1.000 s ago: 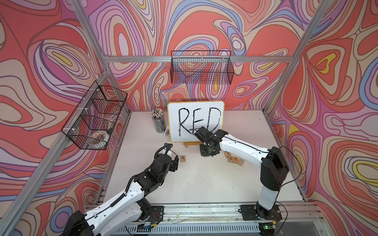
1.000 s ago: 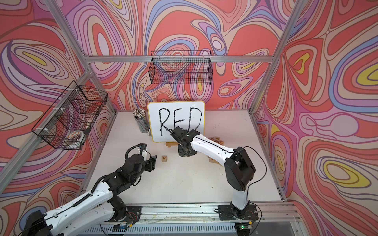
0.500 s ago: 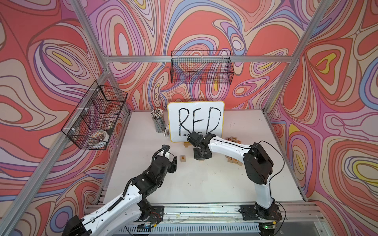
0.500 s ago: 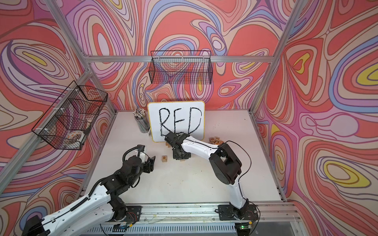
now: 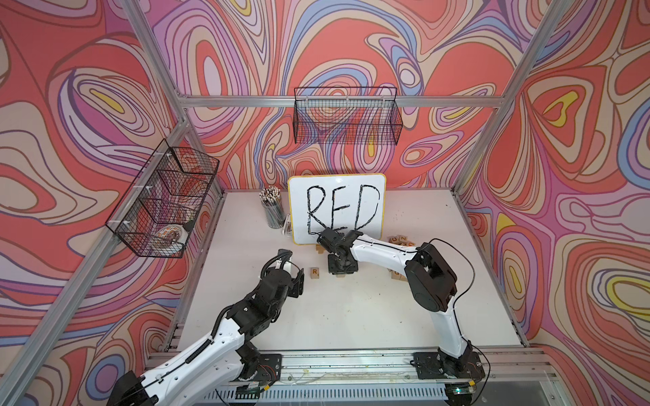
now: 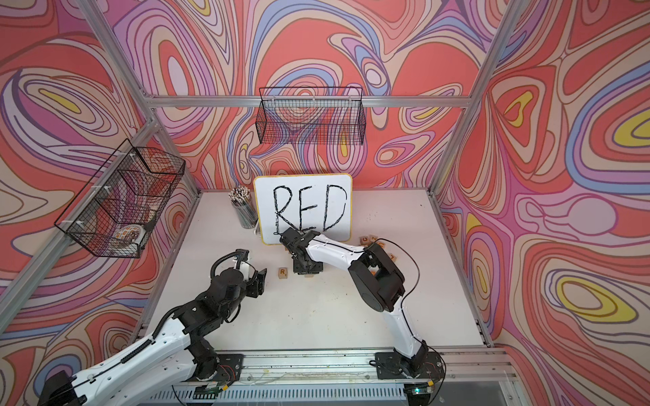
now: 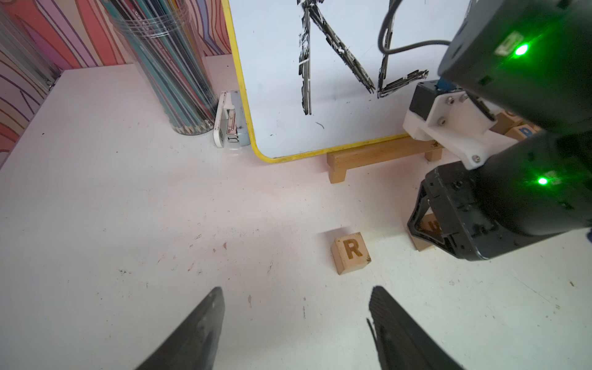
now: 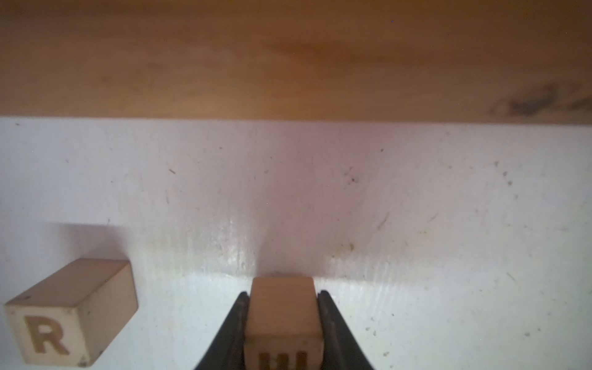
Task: Assemble the uppercase word "red" with letter blocks
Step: Place the letter block at the center of the board.
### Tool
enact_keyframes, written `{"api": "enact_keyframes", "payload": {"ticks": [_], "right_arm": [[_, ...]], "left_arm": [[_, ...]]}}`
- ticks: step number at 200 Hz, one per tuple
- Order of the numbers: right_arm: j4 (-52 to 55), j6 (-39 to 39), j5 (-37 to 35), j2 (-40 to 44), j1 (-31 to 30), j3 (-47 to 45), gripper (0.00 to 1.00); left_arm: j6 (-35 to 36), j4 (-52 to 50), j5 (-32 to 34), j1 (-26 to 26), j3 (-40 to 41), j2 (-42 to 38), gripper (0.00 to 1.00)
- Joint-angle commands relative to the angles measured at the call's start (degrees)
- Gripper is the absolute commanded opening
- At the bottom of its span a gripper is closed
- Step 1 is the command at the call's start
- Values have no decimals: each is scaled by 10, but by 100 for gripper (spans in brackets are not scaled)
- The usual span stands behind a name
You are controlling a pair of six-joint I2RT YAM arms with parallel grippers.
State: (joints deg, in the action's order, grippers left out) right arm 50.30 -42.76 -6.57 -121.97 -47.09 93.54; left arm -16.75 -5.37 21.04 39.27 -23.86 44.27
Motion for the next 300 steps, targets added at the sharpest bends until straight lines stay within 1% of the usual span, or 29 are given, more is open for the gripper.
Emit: {"api": "enact_keyframes", "payload": {"ticks": [1, 42, 87, 110, 151, 174, 202, 233, 243, 267, 284, 300], "right_arm": [[-7, -8, 2, -19, -5, 16, 28], [-11, -11, 6, -27, -4, 21, 31], [-9, -8, 9, -31, -4, 26, 41], [-6, -7, 10, -30, -4, 28, 44], [3, 1, 12, -6, -4, 31, 48], [22, 26, 13, 17, -5, 37, 48], [54, 119, 33, 45, -5, 50, 48], [113, 280, 29, 61, -4, 75, 48], [122, 342, 48, 68, -5, 74, 48], [109, 458, 63, 85, -4, 55, 48], [88, 522, 44, 84, -4, 46, 49], [84, 573, 39, 73, -4, 51, 49]], "left_arm": [[-8, -2, 7, -3, 5, -4, 74], [-8, -2, 7, -3, 6, -4, 74], [-7, -2, 5, -4, 5, -2, 74], [-8, -3, 6, -4, 6, -3, 74], [-7, -2, 6, -4, 5, -2, 74], [-8, -1, 5, -4, 5, 0, 74], [-7, -1, 4, -4, 5, -1, 74], [-6, -1, 3, -4, 4, 0, 74], [-7, -1, 2, -4, 3, 1, 74], [-6, -2, 5, -4, 3, 1, 74], [-6, -6, 7, -4, 2, 0, 74], [-6, -10, 8, -4, 1, -1, 74]]}}
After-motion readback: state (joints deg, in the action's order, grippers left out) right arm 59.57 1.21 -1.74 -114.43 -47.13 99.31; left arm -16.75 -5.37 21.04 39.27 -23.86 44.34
